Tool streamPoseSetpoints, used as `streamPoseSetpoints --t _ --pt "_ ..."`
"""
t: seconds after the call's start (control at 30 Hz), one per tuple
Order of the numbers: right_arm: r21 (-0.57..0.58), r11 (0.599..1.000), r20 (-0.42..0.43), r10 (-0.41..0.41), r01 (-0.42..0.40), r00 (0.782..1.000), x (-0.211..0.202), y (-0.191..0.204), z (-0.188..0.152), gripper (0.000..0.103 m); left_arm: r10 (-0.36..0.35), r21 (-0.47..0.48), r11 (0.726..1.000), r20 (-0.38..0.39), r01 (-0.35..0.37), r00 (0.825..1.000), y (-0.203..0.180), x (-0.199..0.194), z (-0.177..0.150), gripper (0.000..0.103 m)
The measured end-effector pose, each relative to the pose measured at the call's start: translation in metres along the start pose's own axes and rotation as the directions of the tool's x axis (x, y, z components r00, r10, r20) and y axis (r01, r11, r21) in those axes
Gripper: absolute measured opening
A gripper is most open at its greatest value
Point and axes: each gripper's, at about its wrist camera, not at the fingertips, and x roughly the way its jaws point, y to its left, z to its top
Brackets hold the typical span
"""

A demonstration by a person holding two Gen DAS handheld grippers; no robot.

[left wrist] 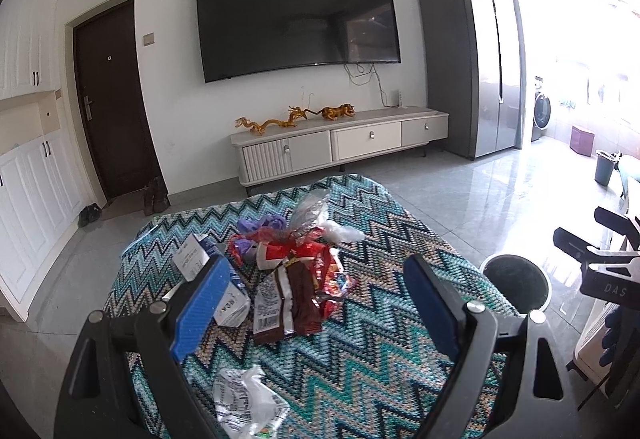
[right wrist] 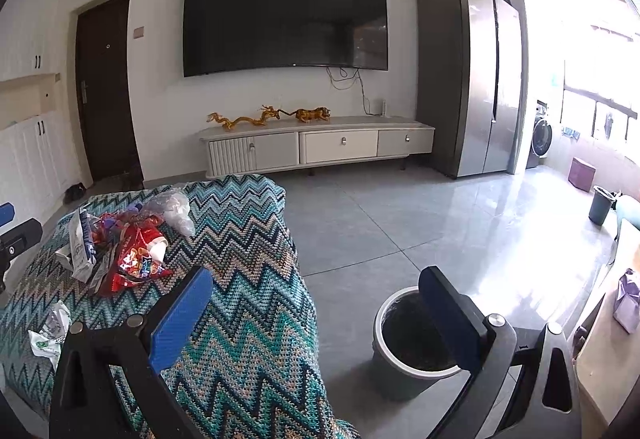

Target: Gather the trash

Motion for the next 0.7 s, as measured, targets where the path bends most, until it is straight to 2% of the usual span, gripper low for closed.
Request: streamPoseSetpoints --t 0.1,0.2,0.37,0.5,0.7 --pt "-0.010 1.000 -0.013 0.029 -0.029 0.999 0.002 0.004 0.002 0.103 0.021 -0.011 1.000 -0.021 -0.021 1.000 0.022 0.004 -0.003 0.088" --pt "-0.016 0.998 -0.029 0.061 -0.061 0.998 0.005 0.009 0.004 0.103 0.025 -0.031 0.999 -0.080 -0.028 0.996 0.052 0.013 -0.015 0.088" --pt "-0.036 0.991 -0.073 0.129 -0.132 0.989 0.014 0.022 0.005 0.103 0.015 -0.079 0.996 -0.190 -0.030 0.982 0.096 0.023 -0.046 0.088" --pt "-0.062 0.982 -0.099 0.170 -0.177 0.980 0.021 0.037 0.006 0.103 -0.067 -0.111 0.993 -0.259 0.039 0.963 0.106 0.029 -0.073 0.088" --pt "-0.094 0.960 -0.167 0.247 -0.264 0.955 0.042 0.065 0.007 0.103 -0.187 -0.135 0.980 -0.348 0.148 0.919 0.091 0.047 -0.107 0.088"
